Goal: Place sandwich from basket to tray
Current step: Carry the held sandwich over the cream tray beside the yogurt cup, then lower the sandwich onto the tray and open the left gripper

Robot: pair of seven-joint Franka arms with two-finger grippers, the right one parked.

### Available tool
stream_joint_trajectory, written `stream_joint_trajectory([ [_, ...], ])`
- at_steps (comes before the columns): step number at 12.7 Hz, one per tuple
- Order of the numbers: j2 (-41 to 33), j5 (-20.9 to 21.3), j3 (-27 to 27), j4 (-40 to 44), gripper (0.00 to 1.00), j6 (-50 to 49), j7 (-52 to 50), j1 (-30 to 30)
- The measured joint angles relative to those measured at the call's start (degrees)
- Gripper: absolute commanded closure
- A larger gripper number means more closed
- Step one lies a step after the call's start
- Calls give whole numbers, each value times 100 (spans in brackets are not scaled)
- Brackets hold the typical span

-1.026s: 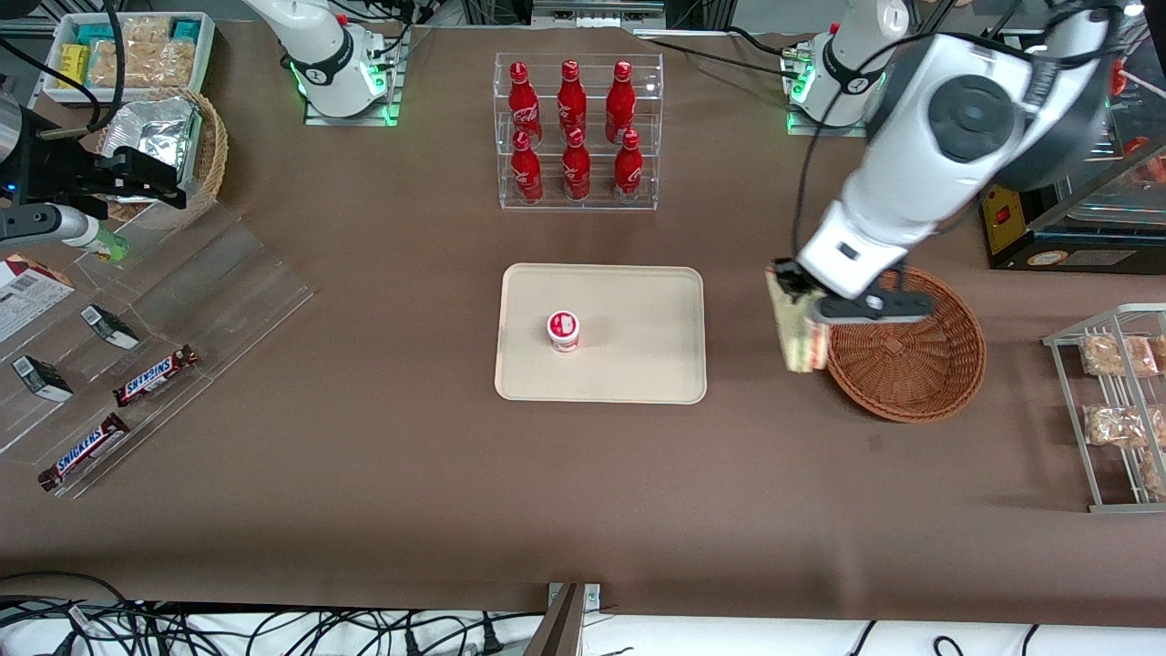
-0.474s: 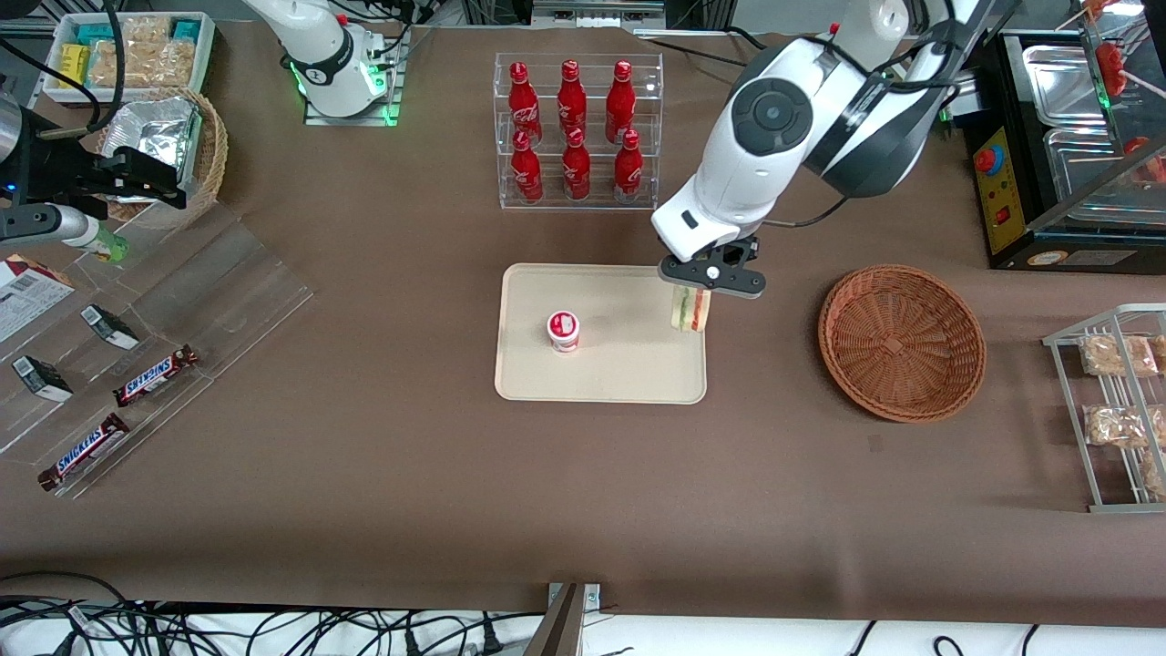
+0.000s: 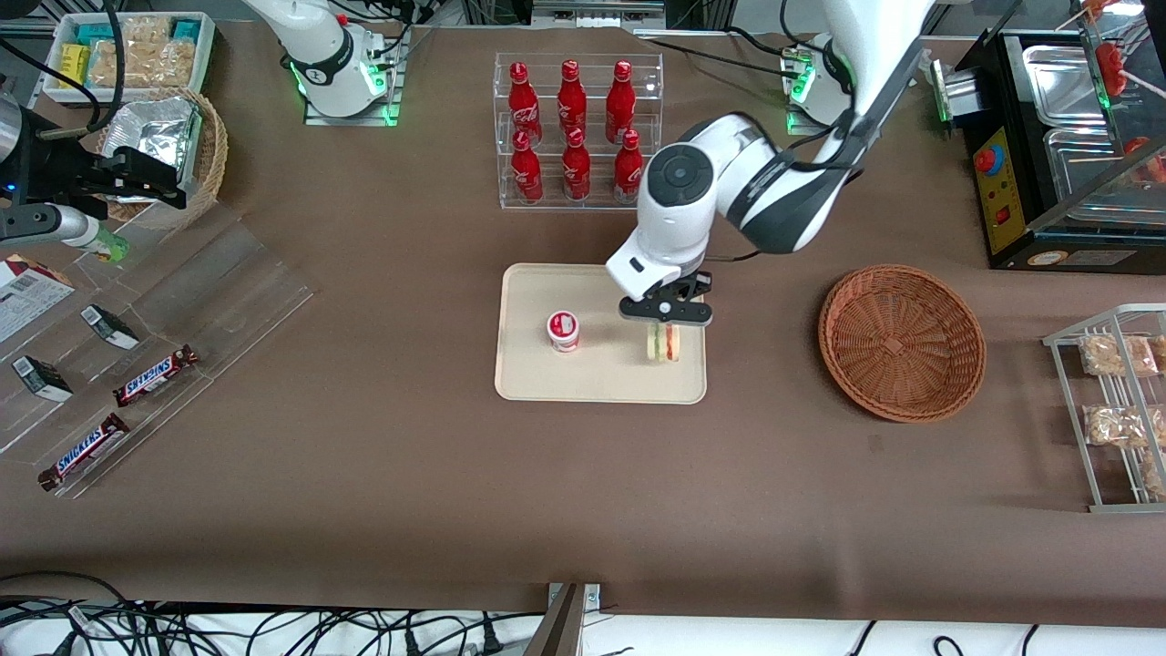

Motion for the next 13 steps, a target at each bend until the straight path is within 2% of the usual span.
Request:
stream_joint_trajectory([
  [6, 411, 359, 57, -67, 94, 480, -156, -8],
  [10, 541, 459, 62, -266, 85, 682, -160, -8],
  [12, 595, 481, 63, -283, 74, 702, -160, -8],
  [13, 609, 488, 63, -284, 59, 702, -160, -8],
])
